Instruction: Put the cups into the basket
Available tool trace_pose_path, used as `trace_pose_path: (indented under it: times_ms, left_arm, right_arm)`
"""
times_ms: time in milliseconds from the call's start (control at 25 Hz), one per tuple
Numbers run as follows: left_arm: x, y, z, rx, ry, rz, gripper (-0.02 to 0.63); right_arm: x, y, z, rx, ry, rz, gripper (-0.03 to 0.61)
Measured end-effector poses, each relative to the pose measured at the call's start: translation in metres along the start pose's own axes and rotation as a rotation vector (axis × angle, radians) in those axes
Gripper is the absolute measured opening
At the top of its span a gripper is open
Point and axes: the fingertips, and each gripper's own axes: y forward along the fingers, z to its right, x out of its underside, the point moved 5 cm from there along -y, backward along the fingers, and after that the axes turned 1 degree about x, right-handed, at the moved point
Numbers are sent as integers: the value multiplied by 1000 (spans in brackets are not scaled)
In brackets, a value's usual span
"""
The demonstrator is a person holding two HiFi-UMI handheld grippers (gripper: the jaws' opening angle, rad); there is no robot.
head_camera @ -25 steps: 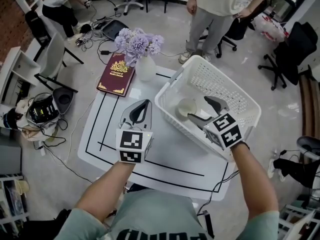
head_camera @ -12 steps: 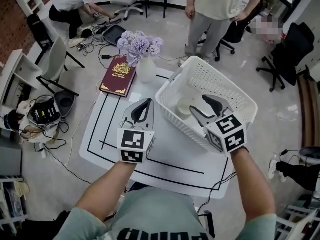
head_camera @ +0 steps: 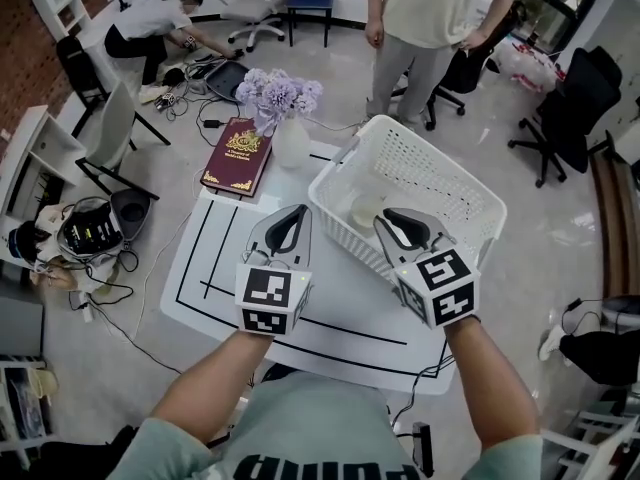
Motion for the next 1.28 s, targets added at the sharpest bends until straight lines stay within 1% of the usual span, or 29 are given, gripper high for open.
trace_pose_path:
  times_ms: [280,600,800,1040,1280]
  left_arm:
    - [-2,-20,16,33,0,4,3]
    - [2,-40,31,57,-2,7,5]
    - [8,-53,40,69,-6,3,4]
    - [11,-67,51,63,-7,10,5]
    - [12,-87,68,44,-22,24,4]
  right_arm:
    - [6,-17,-26,11,81,42,32]
    - [19,-31,-53,30,121,54,21]
    - [28,-40,-65,59,117,58,20]
    - [40,-54,-75,104,107,73,17]
    - [51,-72,-84,116,110,89,17]
